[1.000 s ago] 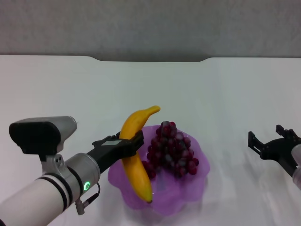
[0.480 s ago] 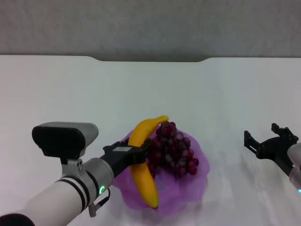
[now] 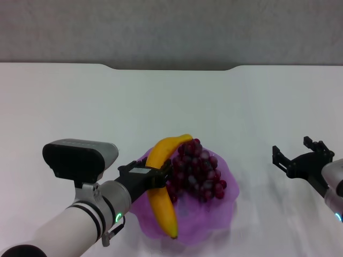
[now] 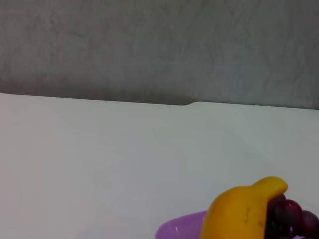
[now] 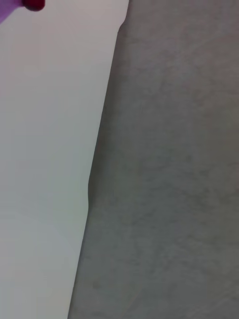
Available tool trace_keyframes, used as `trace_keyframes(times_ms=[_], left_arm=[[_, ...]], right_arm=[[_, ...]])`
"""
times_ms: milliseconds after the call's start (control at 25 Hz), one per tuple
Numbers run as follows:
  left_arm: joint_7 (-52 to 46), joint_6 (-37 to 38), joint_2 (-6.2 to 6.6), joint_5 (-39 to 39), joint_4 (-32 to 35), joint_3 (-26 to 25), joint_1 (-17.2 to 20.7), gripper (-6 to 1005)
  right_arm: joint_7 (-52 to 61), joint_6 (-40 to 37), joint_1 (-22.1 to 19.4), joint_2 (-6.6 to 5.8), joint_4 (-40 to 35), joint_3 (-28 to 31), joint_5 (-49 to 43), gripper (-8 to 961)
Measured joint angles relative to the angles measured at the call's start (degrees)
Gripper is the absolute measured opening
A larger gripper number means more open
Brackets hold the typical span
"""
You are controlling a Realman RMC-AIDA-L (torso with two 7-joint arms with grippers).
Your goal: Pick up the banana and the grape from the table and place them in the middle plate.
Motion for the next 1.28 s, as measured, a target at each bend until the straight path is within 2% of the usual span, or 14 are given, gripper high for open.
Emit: trace_keyframes(times_ms=[360,560,760,960,1040,1200,1280], left_arm=[[0.82,1.09,0.19,0.07,-0.21,0.07,0.61,713],[4.58,2.43,0.25,1.05,-0.81,0.29,1.88,722],[7.32,6.11,0.41,1.25,-3.27,-0.12,5.03,738],[7.22,10.29,0.6,3.79,-4.06,-5.24,9.31,797],[6.59,13.28,0.58,5.16,-2.78,-7.71,10.26,821],[2.97,20.25,0.71,6.83,1.87,-9.15,9.99,830],[-2.6,24.79,0.74,11.04,5.94,-9.39,9.74,828]], right_arm=[[-0.07,0.0,0.01,0.0,0.18,0.02,0.0,857],[-0.07,-0.09,-0.13,0.0,0.15,0.01,0.0,857],[-0.06,-0.26,-0.29,0.0,0.14,0.04,0.0,857],[-0.11,0.39,-0.06,0.0,-0.01,0.15,0.06,856],[-0.82,0.18,0.06,-0.04,-0.02,0.17,0.03,856],[-2.57,0.15,0.34,-0.05,-0.03,-0.08,0.02,856],[-3.09,0.0,0.5,-0.01,0.02,-0.24,0.01,856]])
